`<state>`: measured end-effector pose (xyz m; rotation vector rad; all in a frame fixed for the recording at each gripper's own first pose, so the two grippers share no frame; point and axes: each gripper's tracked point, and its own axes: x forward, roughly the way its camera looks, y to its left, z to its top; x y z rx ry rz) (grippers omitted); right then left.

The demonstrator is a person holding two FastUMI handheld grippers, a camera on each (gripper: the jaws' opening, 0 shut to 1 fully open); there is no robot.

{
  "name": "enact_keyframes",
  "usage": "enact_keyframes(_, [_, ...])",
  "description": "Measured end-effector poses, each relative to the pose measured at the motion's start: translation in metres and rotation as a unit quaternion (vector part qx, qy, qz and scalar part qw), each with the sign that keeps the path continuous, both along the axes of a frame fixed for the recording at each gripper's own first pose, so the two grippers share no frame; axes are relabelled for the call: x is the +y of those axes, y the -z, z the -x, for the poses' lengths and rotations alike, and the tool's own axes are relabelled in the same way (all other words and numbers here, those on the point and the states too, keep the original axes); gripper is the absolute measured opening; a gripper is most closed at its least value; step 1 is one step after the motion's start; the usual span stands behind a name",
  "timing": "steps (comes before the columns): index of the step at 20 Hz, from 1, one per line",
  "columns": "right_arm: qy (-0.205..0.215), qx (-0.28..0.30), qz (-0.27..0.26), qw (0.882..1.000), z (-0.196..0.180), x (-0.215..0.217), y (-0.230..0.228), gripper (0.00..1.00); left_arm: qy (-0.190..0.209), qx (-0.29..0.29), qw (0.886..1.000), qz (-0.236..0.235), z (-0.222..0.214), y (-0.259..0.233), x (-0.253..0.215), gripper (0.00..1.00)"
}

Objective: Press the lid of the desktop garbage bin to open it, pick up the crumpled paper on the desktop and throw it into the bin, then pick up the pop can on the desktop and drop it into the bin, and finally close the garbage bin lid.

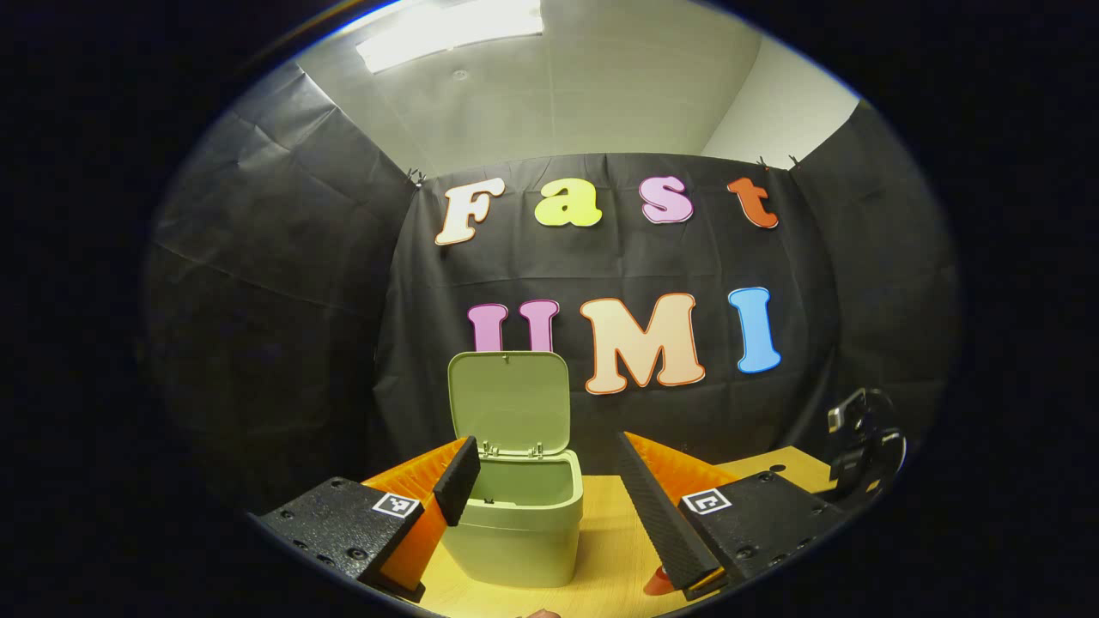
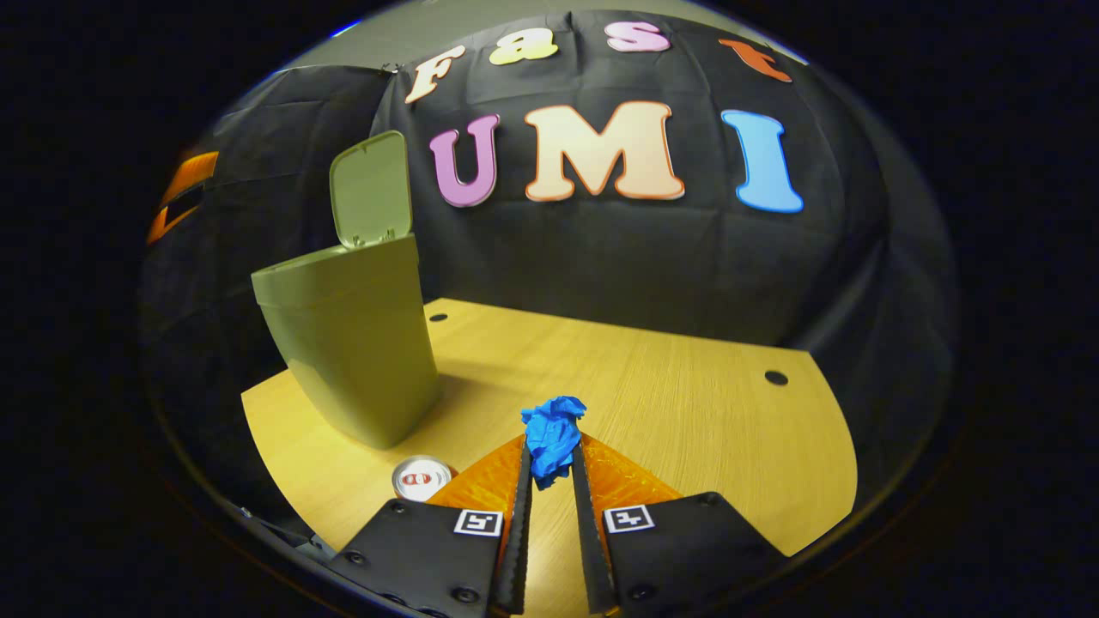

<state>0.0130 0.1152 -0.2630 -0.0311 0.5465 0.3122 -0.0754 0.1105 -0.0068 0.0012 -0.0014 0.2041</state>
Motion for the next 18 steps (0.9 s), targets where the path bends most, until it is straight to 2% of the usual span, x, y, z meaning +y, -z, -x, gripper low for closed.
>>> enact_keyframes(5, [-0.025, -0.077, -0.019, 0.997, -0.031, 0.039, -0.071, 0.29, -0.012, 0.004, 1.0, 0.004, 0.007, 0.005, 0.014, 0.95])
enact_keyframes(11, [-0.052, -0.122, -0.049, 0.99, -0.052, 0.09, -0.124, 0.28, -0.021, 0.02, 1.0, -0.001, 0.016, 0.019, 0.032, 0.95])
enact_keyframes(18, [-0.095, -0.123, -0.087, 0.984, -0.064, 0.17, -0.136, 0.28, -0.045, 0.039, 0.998, 0.011, 0.03, 0.036, 0.069, 0.96])
